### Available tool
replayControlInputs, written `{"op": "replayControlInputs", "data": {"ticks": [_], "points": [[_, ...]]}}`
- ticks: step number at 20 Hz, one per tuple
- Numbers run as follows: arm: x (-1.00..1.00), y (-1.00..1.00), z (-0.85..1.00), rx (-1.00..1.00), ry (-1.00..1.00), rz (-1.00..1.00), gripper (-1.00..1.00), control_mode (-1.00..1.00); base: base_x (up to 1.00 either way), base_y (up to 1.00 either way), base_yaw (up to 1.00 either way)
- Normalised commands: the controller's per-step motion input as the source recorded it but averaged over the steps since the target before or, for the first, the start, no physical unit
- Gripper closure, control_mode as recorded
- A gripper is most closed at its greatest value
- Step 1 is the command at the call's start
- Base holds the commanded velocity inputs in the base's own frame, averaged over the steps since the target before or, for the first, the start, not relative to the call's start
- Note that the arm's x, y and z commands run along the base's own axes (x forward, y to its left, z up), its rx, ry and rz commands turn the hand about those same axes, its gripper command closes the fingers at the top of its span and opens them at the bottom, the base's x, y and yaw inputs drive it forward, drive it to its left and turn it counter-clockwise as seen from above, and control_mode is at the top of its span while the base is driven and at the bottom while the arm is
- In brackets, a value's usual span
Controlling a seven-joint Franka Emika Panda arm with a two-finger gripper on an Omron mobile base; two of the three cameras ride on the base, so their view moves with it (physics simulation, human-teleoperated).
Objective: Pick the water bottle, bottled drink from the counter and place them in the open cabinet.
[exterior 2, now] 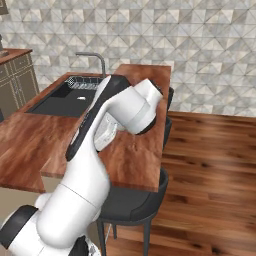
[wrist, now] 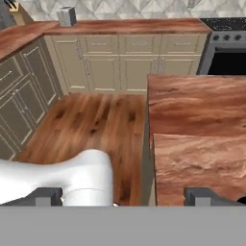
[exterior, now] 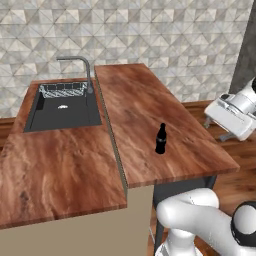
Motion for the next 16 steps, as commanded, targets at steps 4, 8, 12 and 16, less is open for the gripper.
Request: {"op": "replayControlInputs", "data": {"ticks": [4,8,12,16], "points": [[0.33,0.0,-0.17,0.06,-0.02,0.2,-1.0,-1.0,0.0,0.0,0.0],[0.34,0.02,-0.16,0.09,0.0,0.07,-1.0,-1.0,0.0,0.0,0.0],[0.37,0.07,-0.16,0.1,0.0,-0.02,-1.0,-1.0,0.0,0.0,0.0],[0.31,0.07,-0.2,0.12,-0.03,-0.11,-1.0,-1.0,0.0,0.0,0.0]]}}
